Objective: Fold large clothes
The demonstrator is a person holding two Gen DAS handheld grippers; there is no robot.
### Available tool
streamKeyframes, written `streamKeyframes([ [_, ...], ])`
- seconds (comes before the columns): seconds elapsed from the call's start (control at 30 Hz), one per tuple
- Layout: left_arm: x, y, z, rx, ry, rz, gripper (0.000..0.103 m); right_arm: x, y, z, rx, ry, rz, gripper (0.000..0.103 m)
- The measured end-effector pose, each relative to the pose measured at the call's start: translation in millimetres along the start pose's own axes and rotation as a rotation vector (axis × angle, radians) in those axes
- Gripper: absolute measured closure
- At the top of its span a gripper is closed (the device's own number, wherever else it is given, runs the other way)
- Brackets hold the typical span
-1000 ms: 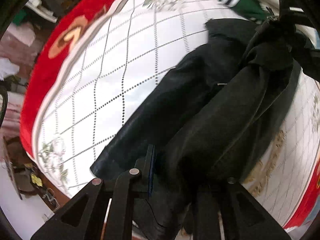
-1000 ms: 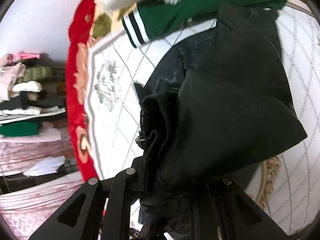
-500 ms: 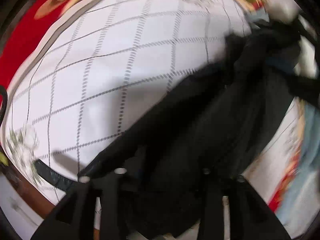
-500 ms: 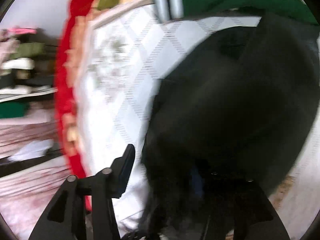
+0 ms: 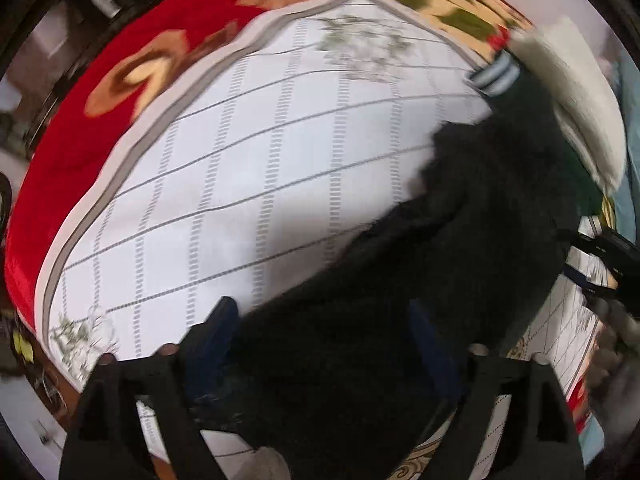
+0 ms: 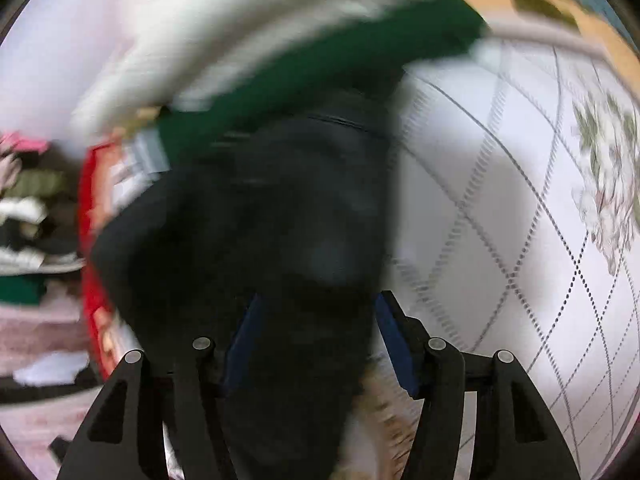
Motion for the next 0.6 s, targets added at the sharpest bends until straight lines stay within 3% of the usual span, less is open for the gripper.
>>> streamKeyframes([
  [0.07, -18.9, 1.6, -4.1, -0.026, -0.031, -0.042, 0.013, -16.7, -1.8, -22.8, 0.022, -0.108, -0.093, 0.038],
  [0.17, -34.9, 0.3, -10.1, -0.012, -0.061, -0.064, 0.007, -21.2, -1.4, -18.9, -0.037, -0.194, -0.112, 0.075],
  [0.23, -45.7, 3.0, -11.3, 0.006, -0.039, -0.059, 0.007, -30.9, 8.5, -3.0, -0.066, -0.212, -0.155, 0.086],
  [0.37, -69.3, 13.3, -2.8, 0.003, -0.053, -0.121, 0.007, -81.7, 51.7, 58.8, -0.07, -0.15, -0.295, 0.088],
  [0.47, -85.6, 31.3, -3.6, 0.037, -0.056, -0.136, 0.007, -121.6, 98.5, 107.3, -0.044, -0.027, -0.27, 0.088],
  [0.6, -105.5, 50.7, -12.1, 0.062, -0.071, -0.169, 0.007, -166.1, 138.3, 125.9, 0.032, 0.069, -0.277, 0.087],
])
Point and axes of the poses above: each gripper's, at about its wrist camera, not at the fingertips, and z roughly against the way its jaws point, x to its left, y to its underside, the point moved 2 cm from there along -z, roughly the way its jaws point, and after that the axes turned 11 degrees about -x, right-handed, at the moved point
